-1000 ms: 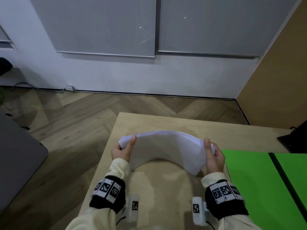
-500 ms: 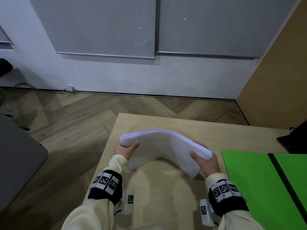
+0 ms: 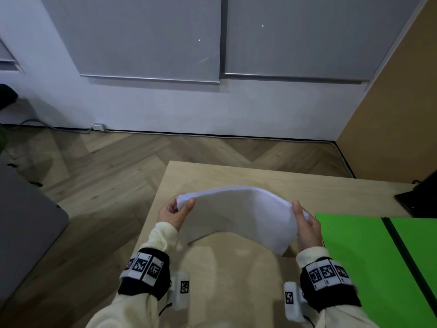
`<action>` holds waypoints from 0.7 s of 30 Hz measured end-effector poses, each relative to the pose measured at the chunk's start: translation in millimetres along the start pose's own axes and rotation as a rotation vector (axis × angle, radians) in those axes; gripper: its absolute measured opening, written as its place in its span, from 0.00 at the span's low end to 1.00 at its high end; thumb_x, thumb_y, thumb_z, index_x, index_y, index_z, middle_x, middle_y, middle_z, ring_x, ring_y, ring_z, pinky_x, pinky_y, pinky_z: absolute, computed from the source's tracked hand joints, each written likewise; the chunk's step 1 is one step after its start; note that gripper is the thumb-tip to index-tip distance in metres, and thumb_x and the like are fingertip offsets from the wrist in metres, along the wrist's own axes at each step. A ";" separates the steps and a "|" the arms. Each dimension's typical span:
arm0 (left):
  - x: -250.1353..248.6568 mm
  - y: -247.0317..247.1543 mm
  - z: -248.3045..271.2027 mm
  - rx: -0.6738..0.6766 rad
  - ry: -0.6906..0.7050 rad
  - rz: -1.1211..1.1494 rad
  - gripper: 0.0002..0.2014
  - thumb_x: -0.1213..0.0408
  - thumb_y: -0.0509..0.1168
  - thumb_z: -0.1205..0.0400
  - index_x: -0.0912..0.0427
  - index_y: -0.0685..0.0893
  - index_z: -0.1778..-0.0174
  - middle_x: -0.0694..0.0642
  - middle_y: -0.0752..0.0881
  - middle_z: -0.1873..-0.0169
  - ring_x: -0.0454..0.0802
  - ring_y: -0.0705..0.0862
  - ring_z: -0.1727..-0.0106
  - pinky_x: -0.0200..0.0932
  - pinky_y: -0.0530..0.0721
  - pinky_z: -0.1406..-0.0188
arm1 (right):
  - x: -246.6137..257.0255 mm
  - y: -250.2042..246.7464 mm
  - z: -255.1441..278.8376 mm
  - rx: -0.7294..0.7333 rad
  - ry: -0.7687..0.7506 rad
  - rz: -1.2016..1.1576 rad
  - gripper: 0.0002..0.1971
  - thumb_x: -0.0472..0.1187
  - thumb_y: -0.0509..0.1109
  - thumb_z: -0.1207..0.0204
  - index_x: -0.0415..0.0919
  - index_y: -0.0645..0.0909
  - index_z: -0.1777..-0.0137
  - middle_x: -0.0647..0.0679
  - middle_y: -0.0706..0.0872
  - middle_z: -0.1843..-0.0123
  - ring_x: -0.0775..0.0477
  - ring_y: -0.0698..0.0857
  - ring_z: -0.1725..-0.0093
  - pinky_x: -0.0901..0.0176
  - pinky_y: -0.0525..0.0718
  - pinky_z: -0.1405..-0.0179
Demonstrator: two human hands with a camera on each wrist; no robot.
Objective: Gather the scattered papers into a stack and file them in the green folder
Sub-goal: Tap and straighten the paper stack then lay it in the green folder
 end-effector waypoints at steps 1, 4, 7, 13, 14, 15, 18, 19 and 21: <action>4.5 0.5 0.3 -0.025 -0.023 0.015 0.17 0.50 0.76 0.34 0.60 0.88 0.60 0.51 0.90 0.68 0.49 0.85 0.62 0.28 0.84 0.68 | -2.3 -2.9 0.1 -0.060 0.021 -0.010 0.12 0.46 0.71 0.26 0.44 0.80 0.69 0.54 0.82 0.71 0.53 0.78 0.67 0.62 0.75 0.68; 3.3 4.2 5.0 -0.133 -0.080 0.022 0.08 0.60 0.71 0.24 0.56 0.84 0.68 0.48 0.86 0.74 0.47 0.81 0.66 0.23 0.81 0.75 | 0.9 -4.7 -2.4 -0.141 -0.008 0.020 0.14 0.45 0.71 0.25 0.43 0.80 0.72 0.52 0.81 0.70 0.50 0.78 0.63 0.60 0.75 0.63; 0.4 5.7 10.2 -0.230 -0.131 0.051 0.14 0.56 0.71 0.24 0.56 0.78 0.72 0.51 0.79 0.72 0.50 0.79 0.66 0.31 0.79 0.74 | 10.0 1.7 0.2 -0.097 -0.071 0.058 0.05 0.44 0.72 0.26 0.44 0.87 0.56 0.47 0.88 0.56 0.46 0.84 0.50 0.60 0.79 0.50; -4.1 11.7 5.7 -0.139 -0.042 -0.115 0.07 0.66 0.73 0.26 0.56 0.81 0.64 0.48 0.81 0.70 0.52 0.80 0.57 0.22 0.79 0.74 | -7.8 0.8 -8.0 0.069 -0.010 0.294 0.25 0.45 0.78 0.33 0.43 0.82 0.35 0.50 0.87 0.43 0.48 0.83 0.41 0.61 0.79 0.42; -4.8 15.0 4.4 -0.103 -0.025 -0.157 0.08 0.68 0.74 0.27 0.56 0.81 0.66 0.49 0.81 0.70 0.52 0.79 0.59 0.21 0.78 0.75 | -10.5 -2.9 -10.7 0.038 0.036 0.277 0.26 0.47 0.79 0.35 0.37 0.82 0.38 0.44 0.88 0.43 0.44 0.85 0.43 0.60 0.81 0.46; -5.6 15.4 3.9 -0.096 -0.021 -0.182 0.08 0.67 0.75 0.27 0.55 0.81 0.67 0.49 0.81 0.70 0.52 0.80 0.61 0.23 0.78 0.74 | -7.1 -2.9 -10.8 0.020 0.050 0.260 0.26 0.48 0.78 0.34 0.32 0.82 0.41 0.40 0.88 0.46 0.42 0.86 0.47 0.58 0.81 0.49; -19.7 11.8 5.1 -0.129 0.014 -0.137 0.11 0.68 0.73 0.26 0.51 0.79 0.69 0.47 0.81 0.71 0.43 0.79 0.69 0.23 0.79 0.76 | 22.6 4.5 -5.0 0.024 -0.022 0.203 0.08 0.41 0.75 0.29 0.37 0.83 0.57 0.48 0.85 0.62 0.48 0.84 0.62 0.67 0.81 0.63; -26.1 12.1 4.4 -0.117 0.048 -0.120 0.12 0.69 0.73 0.26 0.52 0.79 0.70 0.46 0.82 0.74 0.40 0.79 0.71 0.21 0.78 0.78 | 34.7 5.9 -2.5 0.045 -0.076 0.175 0.04 0.39 0.74 0.28 0.42 0.82 0.62 0.53 0.85 0.66 0.53 0.83 0.66 0.72 0.82 0.69; -32.6 11.8 1.3 -0.084 0.089 -0.108 0.11 0.71 0.73 0.26 0.55 0.80 0.70 0.42 0.83 0.79 0.35 0.80 0.77 0.20 0.76 0.79 | 45.2 10.9 -0.9 0.144 -0.173 0.145 0.06 0.38 0.74 0.28 0.47 0.85 0.64 0.57 0.90 0.70 0.60 0.86 0.67 0.78 0.83 0.69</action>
Point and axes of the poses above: each hand's wrist, its own z-axis away from the middle knuckle, its own y-axis out of the palm, x = y × z, the point moved 10 cm from there along -z, towards the middle knuckle
